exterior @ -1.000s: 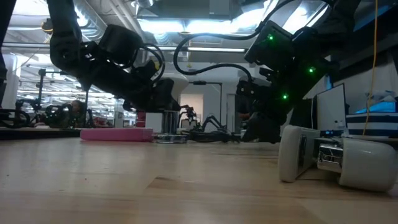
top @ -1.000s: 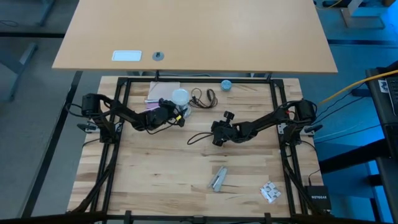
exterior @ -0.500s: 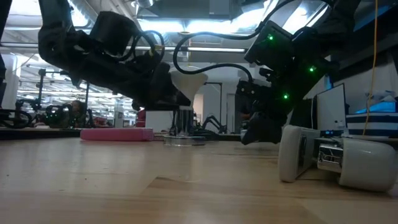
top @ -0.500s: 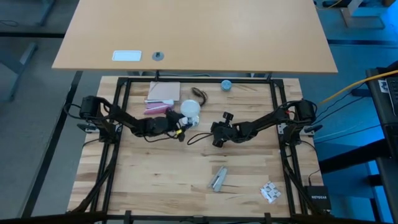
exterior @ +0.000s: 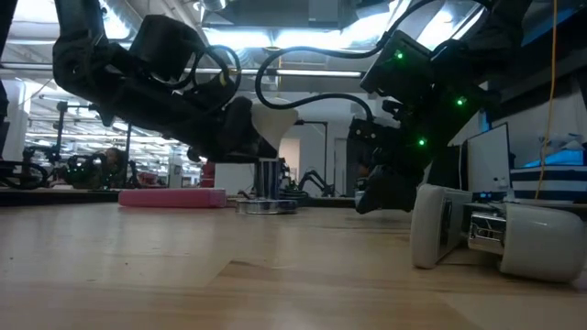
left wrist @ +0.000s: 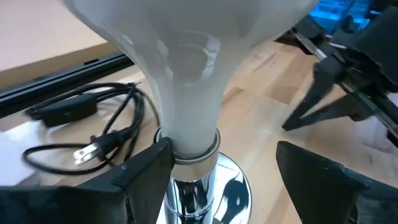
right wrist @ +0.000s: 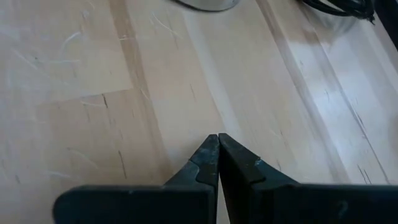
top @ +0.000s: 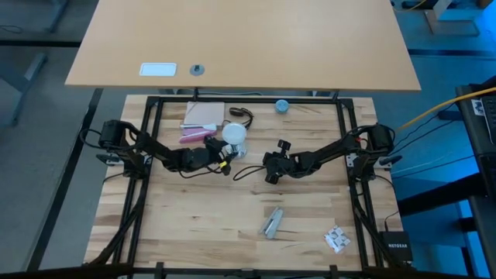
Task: Screw lightbulb
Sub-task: Insert light bulb into the lamp, then remove the lightbulb from the lamp
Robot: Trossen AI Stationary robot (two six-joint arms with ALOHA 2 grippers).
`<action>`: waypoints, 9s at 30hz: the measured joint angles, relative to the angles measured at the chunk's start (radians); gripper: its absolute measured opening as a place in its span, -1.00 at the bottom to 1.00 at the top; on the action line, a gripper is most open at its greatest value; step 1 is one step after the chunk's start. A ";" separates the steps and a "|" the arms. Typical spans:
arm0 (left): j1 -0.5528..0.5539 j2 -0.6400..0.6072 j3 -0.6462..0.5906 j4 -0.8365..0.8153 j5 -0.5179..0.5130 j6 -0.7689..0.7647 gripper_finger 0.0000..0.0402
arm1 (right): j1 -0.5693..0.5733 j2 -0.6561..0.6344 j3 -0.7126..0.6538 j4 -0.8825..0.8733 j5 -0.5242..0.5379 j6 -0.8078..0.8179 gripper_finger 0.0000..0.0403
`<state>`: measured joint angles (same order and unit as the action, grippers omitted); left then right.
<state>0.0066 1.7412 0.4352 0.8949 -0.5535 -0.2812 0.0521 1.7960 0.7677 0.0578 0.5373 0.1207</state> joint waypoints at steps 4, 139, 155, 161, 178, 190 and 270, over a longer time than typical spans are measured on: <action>-0.006 0.000 0.000 -0.013 -0.011 0.002 0.39 | 0.000 0.000 0.000 0.000 0.000 0.000 -0.93; -0.111 -0.906 -0.004 -0.898 0.553 -0.338 0.25 | 0.000 -0.600 -0.001 -0.110 -0.399 -0.469 -0.93; -0.111 -1.050 -0.004 -1.103 0.480 -0.259 0.25 | 0.000 -0.599 -0.001 -0.113 -0.399 -0.469 -0.93; -0.111 -1.022 -0.004 -1.103 0.472 -0.200 0.25 | 0.000 -0.599 -0.001 -0.113 -0.399 -0.469 -0.93; -0.111 -1.004 -0.004 -1.102 0.471 -0.197 0.25 | 0.000 -0.599 0.000 -0.113 -0.399 -0.469 -0.93; -0.111 -1.004 -0.004 -1.125 0.471 -0.216 0.25 | 0.000 -0.599 0.000 -0.113 -0.399 -0.469 -0.93; -0.110 -1.004 -0.004 -1.124 0.471 -0.217 0.25 | 0.000 -0.599 0.000 -0.113 -0.399 -0.469 -0.93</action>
<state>-0.1036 0.7368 0.4316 -0.2294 -0.0826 -0.4980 0.0517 1.1969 0.7677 -0.0547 0.1383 -0.3485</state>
